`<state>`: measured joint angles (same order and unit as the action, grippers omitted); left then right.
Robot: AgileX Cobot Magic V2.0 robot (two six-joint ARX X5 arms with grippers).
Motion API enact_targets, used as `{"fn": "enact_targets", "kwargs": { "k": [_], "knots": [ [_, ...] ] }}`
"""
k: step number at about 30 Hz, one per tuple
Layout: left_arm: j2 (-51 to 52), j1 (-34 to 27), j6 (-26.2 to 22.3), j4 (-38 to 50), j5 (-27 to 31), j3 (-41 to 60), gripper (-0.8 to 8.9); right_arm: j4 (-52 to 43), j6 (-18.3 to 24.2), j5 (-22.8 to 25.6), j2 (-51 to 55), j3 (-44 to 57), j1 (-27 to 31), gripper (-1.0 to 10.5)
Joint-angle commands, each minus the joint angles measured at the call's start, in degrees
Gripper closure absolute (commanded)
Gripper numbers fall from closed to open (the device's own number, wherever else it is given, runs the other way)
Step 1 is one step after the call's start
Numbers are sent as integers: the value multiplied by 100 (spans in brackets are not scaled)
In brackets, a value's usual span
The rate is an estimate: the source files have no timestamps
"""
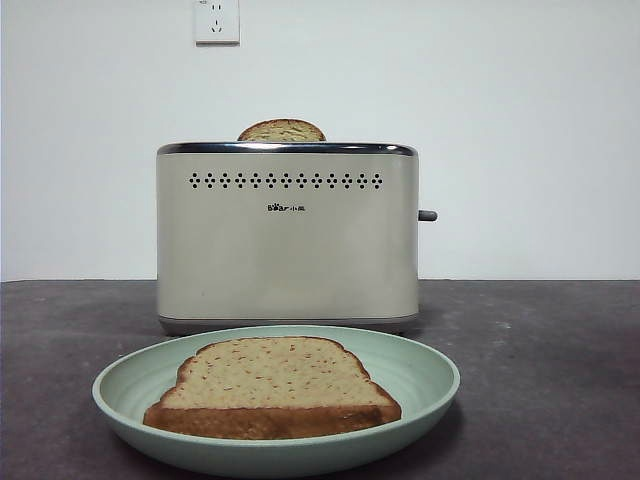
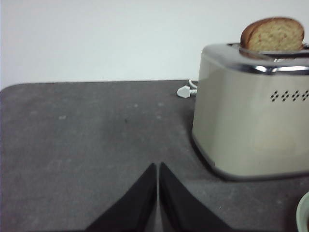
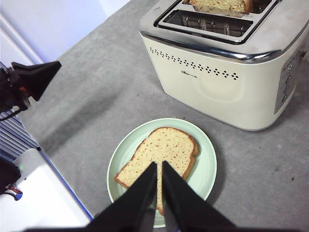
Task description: Take the bread from the toaster,put the bread on the plate,put the plate on the table
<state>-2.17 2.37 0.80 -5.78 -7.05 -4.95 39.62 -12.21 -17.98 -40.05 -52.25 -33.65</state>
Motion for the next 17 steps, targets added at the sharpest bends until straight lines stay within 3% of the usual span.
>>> {"fn": "enact_targets", "kwargs": {
  "k": [1,17],
  "knots": [
    [116,-13,35,63,133,177,806,-57,66,2,-22,-37,-35,943],
    [199,-15,144,-356,109,455,806,-57,66,2,-22,-37,-35,943]
  ]
}}
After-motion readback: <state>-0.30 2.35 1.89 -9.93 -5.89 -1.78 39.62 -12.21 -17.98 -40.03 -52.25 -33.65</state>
